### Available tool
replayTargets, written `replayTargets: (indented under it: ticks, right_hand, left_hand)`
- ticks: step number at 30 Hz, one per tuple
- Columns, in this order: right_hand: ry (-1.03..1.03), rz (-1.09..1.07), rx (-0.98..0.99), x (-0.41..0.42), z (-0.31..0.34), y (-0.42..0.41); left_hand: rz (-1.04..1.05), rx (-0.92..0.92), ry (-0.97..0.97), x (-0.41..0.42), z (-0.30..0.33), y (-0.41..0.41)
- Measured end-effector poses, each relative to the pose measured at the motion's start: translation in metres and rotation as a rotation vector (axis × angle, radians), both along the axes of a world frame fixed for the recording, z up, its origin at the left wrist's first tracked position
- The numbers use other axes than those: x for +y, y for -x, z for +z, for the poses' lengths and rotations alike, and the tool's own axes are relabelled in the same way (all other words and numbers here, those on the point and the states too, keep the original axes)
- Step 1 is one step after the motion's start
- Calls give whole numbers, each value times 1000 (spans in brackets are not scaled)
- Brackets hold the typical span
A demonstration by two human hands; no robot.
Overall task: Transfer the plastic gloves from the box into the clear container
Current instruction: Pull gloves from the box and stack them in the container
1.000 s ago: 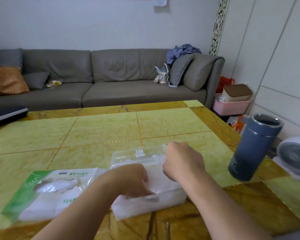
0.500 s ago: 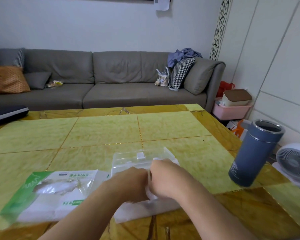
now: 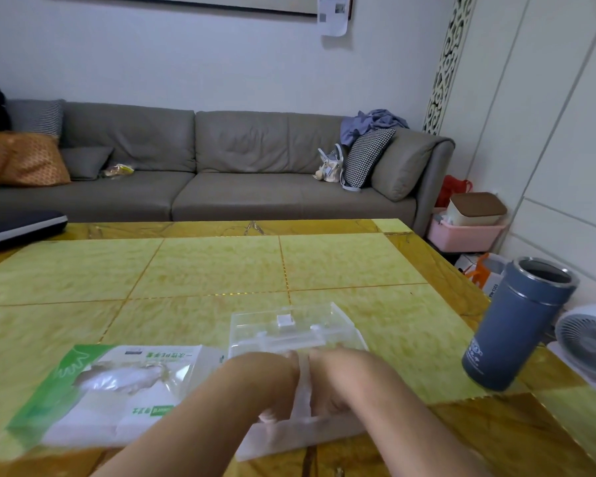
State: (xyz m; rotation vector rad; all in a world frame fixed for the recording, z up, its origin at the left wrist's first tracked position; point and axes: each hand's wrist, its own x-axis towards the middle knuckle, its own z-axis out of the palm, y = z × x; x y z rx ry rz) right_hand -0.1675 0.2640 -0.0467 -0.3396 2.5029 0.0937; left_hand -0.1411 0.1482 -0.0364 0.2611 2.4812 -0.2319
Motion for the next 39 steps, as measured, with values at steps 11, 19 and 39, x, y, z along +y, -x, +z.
replayTargets:
  ticks: [11,19,39]
  right_hand:
    - [102,-155,145,14,8,-10]
    - [53,-129,363,5,32,-29]
    - [643,153,462,-199,-6,-42]
  left_hand:
    - [12,117,-330,-21,41,-26]
    - [259,575,-880,-95,38,-65]
    - [606,640,-636,-230,-24,-76]
